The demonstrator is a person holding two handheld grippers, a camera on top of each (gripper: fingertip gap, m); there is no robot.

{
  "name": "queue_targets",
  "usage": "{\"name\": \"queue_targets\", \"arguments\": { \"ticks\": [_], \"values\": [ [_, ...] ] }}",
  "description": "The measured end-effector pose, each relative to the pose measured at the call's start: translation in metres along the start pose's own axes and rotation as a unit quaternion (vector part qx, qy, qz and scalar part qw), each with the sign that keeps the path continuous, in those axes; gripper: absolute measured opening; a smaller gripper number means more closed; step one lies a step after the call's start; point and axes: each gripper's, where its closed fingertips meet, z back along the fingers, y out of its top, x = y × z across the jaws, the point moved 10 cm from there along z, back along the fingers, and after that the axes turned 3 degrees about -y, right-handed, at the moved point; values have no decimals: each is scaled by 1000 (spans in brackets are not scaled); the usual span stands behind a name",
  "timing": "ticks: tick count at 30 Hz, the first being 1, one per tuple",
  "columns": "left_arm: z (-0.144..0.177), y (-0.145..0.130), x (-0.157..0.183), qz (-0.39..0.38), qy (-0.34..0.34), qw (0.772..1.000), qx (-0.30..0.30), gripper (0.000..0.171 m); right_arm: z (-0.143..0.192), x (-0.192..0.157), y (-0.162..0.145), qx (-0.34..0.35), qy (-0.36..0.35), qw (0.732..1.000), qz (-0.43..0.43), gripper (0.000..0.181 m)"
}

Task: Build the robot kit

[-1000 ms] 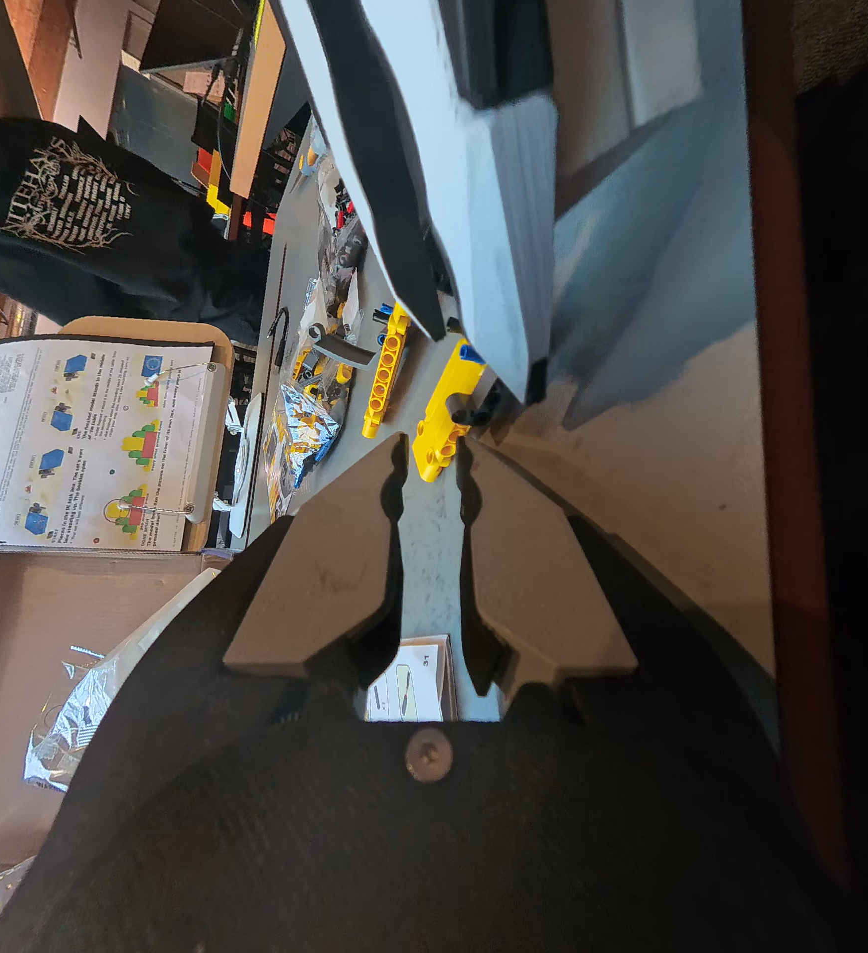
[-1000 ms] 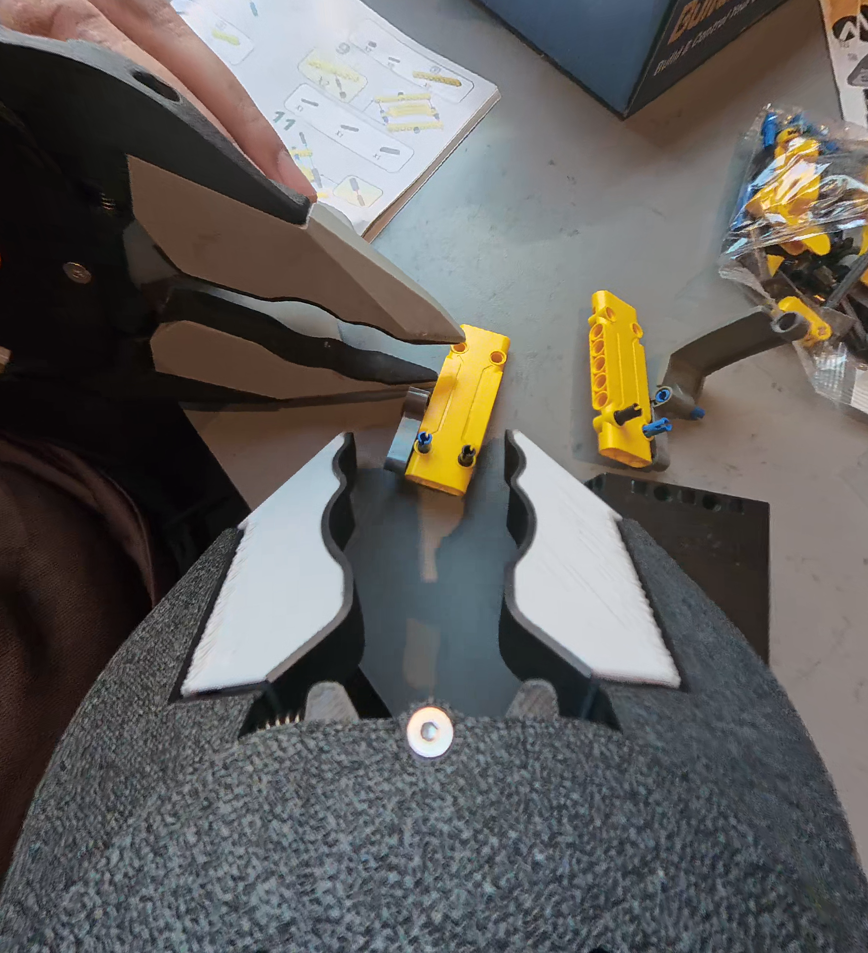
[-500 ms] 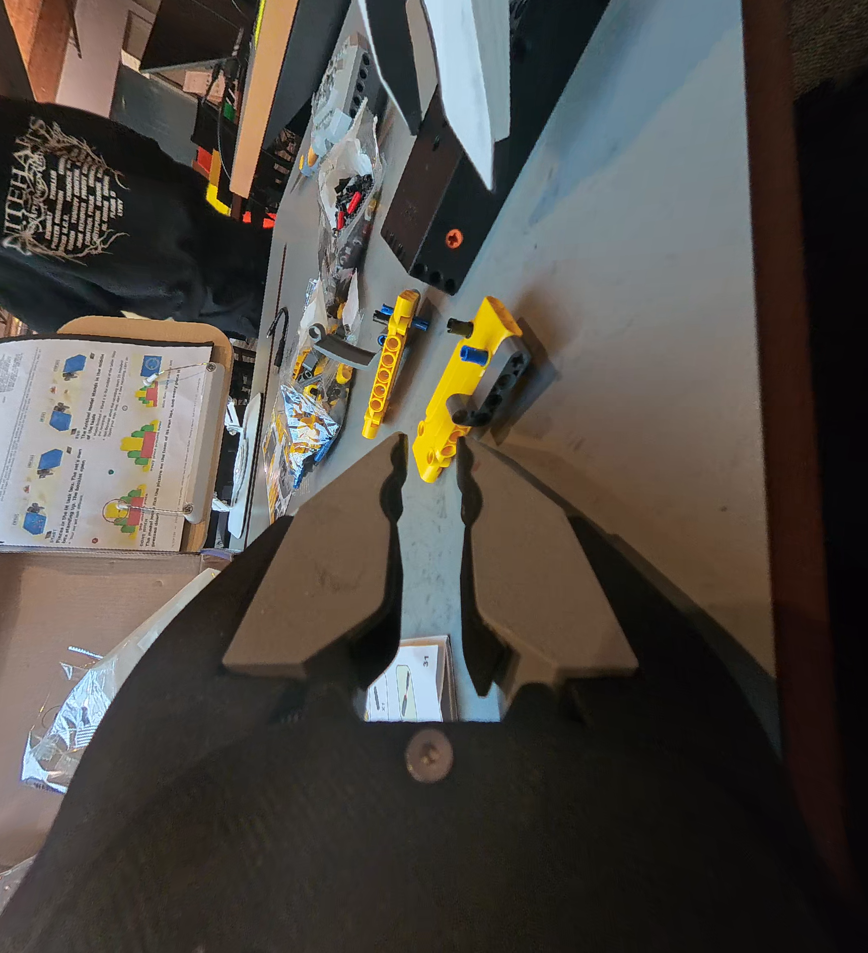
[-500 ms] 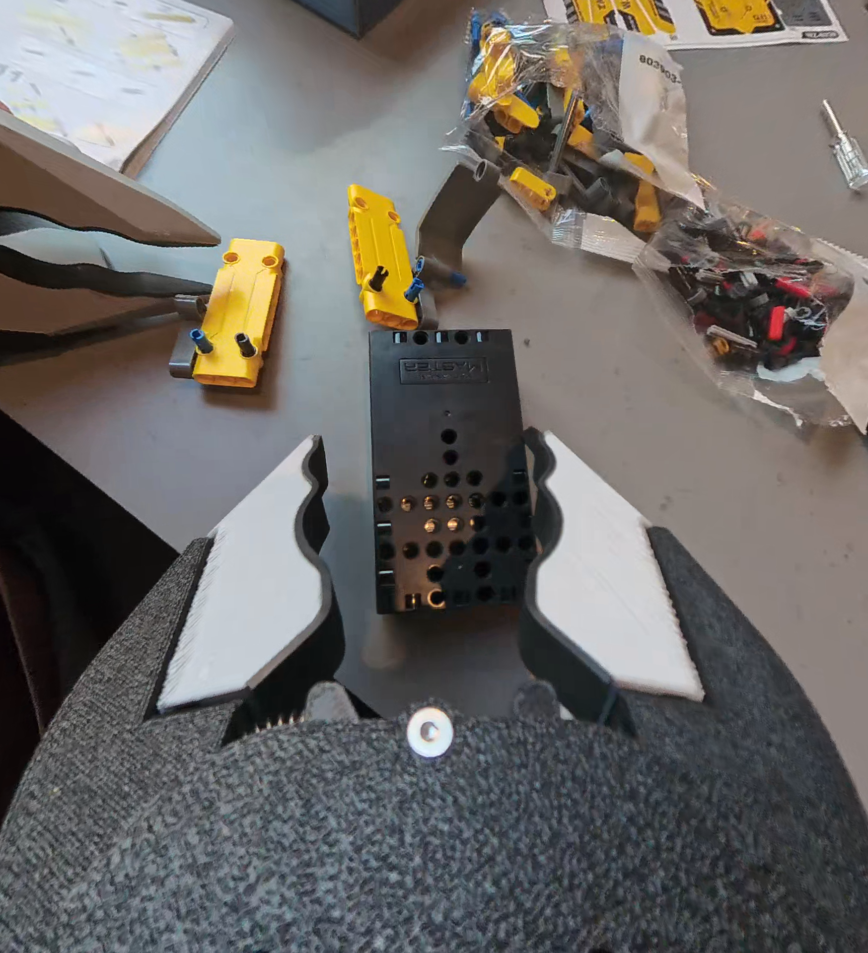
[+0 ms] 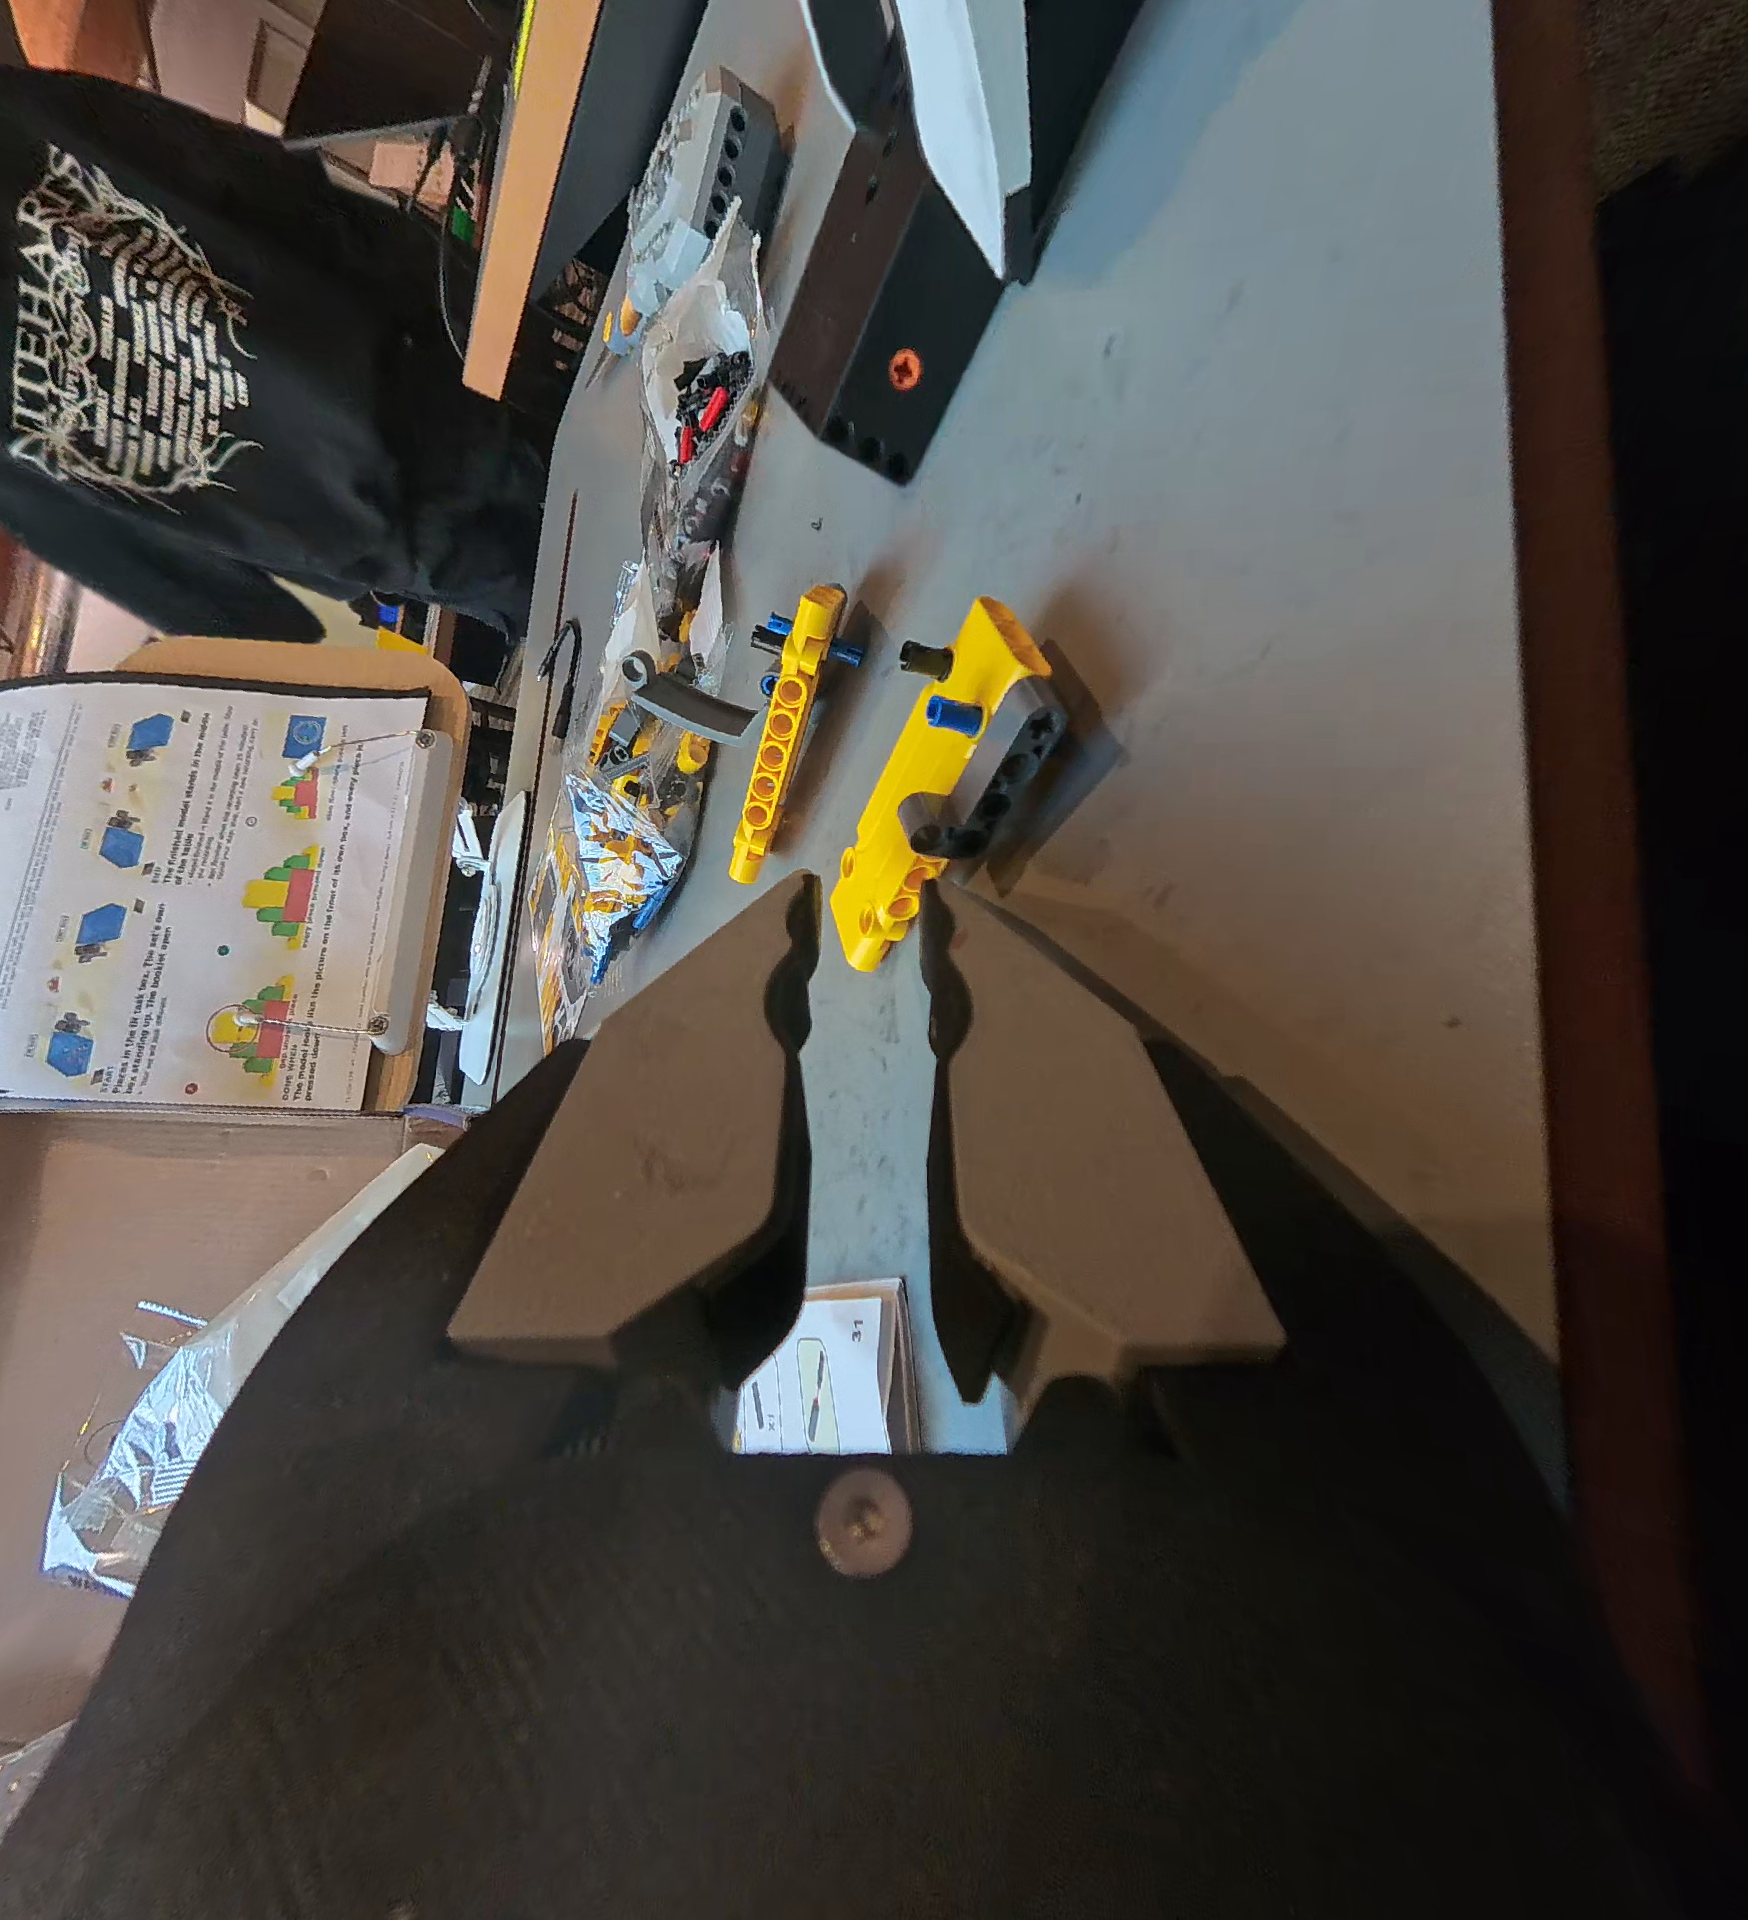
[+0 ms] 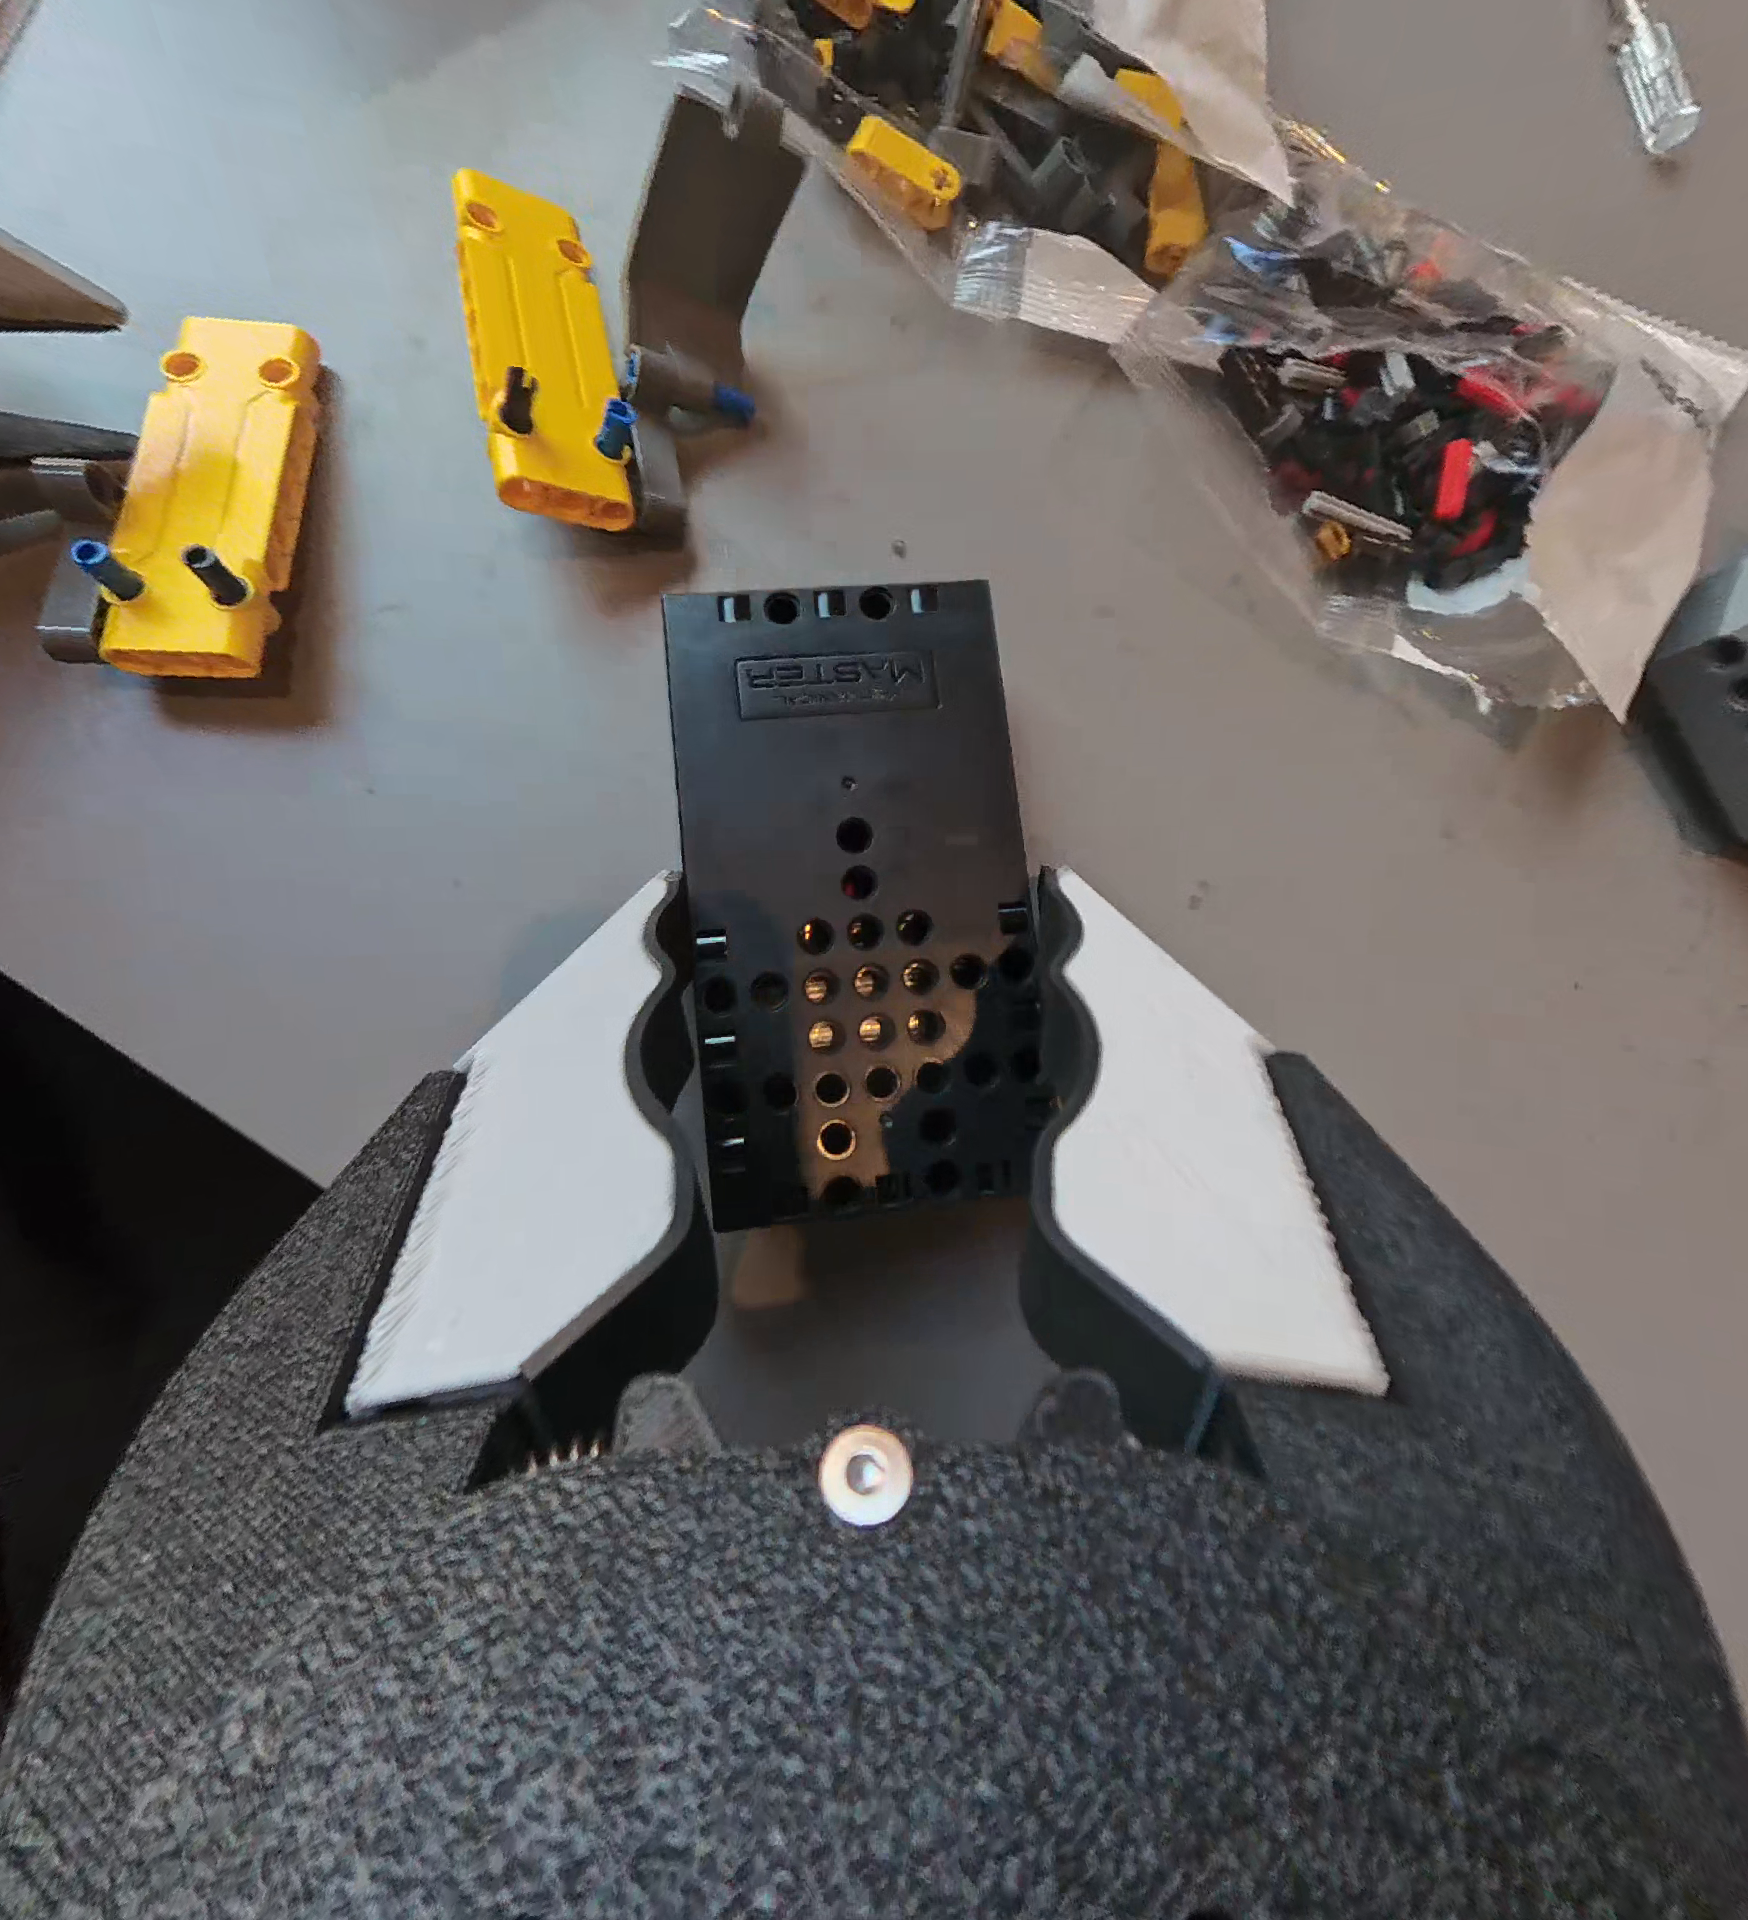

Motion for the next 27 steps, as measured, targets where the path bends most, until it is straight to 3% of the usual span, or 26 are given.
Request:
{"name": "queue_targets", "arguments": {
  "ticks": [8, 12, 16, 19, 25, 27],
  "values": [
    [0, 0, 0, 0, -1, 1000, 2, 16, 5, 46, -19, -3, -18, 997, -78, 68],
    [1, 0, 0, 5, -2, 1000, 4, 17, 11, 48, -17, 9, -53, 996, -72, 69],
    [1, 0, -1, 10, -4, 1000, 4, 17, 30, 40, -1, 75, -73, 993, -59, 67],
    [0, 0, -1, 12, -4, 1000, 3, 17, 30, 18, 13, 115, 6, 992, -56, 60],
    [-1, -1, -1, 11, -3, 1000, -2, 15, -11, -24, 44, 78, 135, 987, -34, 62],
    [-2, -1, -2, 11, -1, 1000, -4, 15, -21, -27, 58, 75, 148, 986, -32, 62]
  ]
}}
